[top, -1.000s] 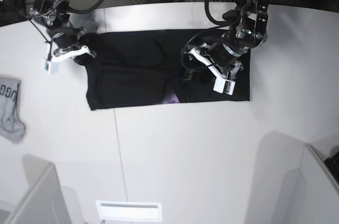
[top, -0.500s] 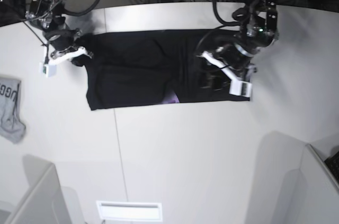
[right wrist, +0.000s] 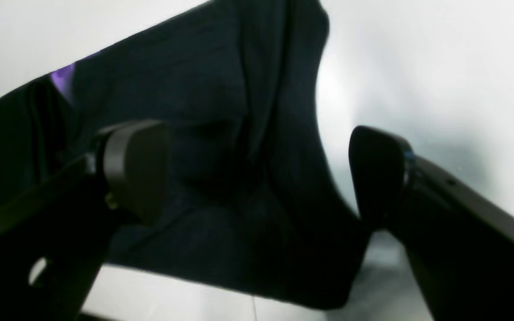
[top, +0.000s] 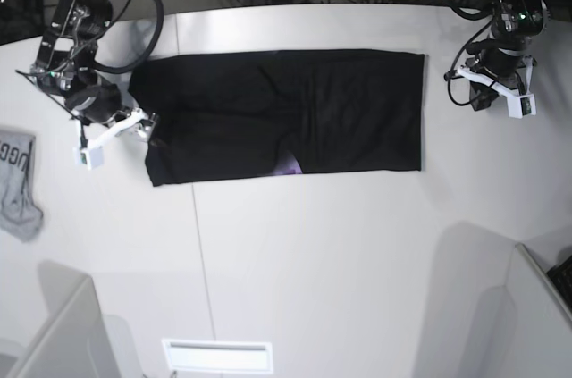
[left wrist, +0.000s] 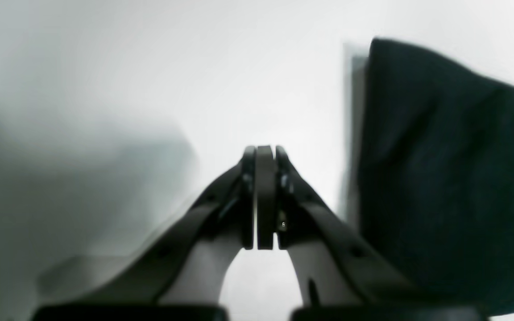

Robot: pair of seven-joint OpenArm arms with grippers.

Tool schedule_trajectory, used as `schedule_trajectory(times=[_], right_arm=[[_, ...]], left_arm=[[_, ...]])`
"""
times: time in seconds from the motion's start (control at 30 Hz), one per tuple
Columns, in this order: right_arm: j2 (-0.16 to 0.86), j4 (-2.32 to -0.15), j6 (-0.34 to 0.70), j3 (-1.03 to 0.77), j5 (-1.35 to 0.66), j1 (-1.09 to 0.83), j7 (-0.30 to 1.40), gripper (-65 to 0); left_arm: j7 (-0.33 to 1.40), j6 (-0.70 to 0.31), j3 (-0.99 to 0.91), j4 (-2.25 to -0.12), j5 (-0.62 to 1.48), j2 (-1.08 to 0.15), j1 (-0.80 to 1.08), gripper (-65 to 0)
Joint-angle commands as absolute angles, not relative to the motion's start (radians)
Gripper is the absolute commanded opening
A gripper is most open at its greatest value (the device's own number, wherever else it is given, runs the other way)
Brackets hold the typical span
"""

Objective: Fold the T-shirt properly
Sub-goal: 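Move both grippers to the ends of the shortened strip and grasp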

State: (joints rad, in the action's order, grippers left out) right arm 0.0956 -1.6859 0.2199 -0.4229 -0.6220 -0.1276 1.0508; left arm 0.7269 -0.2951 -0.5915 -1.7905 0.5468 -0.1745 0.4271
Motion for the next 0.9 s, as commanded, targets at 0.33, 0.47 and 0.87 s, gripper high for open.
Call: schedule_trajectory(times=[0.33, 0.47, 0.87], right_arm=[[0.077, -1.593, 0.236, -0.42, -0.639, -0.113, 1.046, -10.7], [0.067, -1.593, 0.245, -0.415, -0.639, -0.128, 1.046, -10.7], [0.065, -1.558, 0.28, -0.364, -0.638, -0.136, 1.038, -12.6]], left_arm=[[0.572, -0.412, -0.59, -1.709, 0.332, -0.162, 0.409, -65.0], [0.552, -0.412, -0.544, -1.655, 0.335, -0.162, 0.406, -65.0], [0.55, -0.412, -0.504, -1.544, 0.329, -0.159, 0.321, -65.0]])
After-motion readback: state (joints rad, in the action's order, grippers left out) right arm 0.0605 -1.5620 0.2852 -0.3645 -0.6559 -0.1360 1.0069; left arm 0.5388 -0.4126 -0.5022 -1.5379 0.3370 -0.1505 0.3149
